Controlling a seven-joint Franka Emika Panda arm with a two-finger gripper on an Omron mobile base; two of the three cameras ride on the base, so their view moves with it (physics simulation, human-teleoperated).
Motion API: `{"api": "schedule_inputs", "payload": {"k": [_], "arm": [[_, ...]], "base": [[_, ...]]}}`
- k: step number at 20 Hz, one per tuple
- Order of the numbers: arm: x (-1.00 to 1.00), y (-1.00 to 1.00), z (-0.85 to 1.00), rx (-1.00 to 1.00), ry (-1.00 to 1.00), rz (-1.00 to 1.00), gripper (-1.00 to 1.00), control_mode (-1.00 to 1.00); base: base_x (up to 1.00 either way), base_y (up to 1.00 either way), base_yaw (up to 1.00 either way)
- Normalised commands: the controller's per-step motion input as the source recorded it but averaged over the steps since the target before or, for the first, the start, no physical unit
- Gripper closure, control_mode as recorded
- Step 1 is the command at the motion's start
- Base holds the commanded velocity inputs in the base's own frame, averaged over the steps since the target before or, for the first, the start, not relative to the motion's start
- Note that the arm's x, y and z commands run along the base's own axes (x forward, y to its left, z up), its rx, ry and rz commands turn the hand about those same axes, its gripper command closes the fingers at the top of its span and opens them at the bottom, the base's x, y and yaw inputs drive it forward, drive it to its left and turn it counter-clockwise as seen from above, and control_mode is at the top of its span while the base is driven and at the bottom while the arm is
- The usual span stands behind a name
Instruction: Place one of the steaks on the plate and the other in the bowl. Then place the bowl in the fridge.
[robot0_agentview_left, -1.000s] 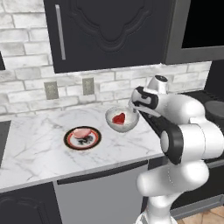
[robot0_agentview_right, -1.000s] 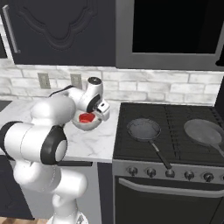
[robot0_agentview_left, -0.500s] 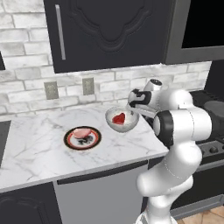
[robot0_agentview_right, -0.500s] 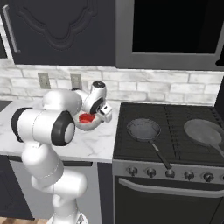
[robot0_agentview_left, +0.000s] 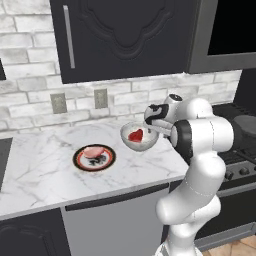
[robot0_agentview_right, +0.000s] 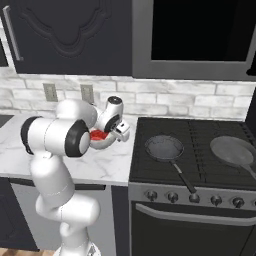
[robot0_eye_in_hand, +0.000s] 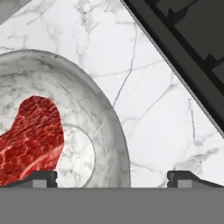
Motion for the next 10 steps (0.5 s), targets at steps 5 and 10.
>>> {"api": "schedule_inputs", "payload": {"k": [5, 10], "arm": [[0.18, -0.01, -0.29, 0.00, 0.00, 0.00, -1.00, -1.00], [0.08, 0.00, -0.11, 0.00, 0.00, 0.00, -1.00, -1.00]], "base": [[0.00, 0.00, 0.00], [0.00, 0.00, 0.00]]}}
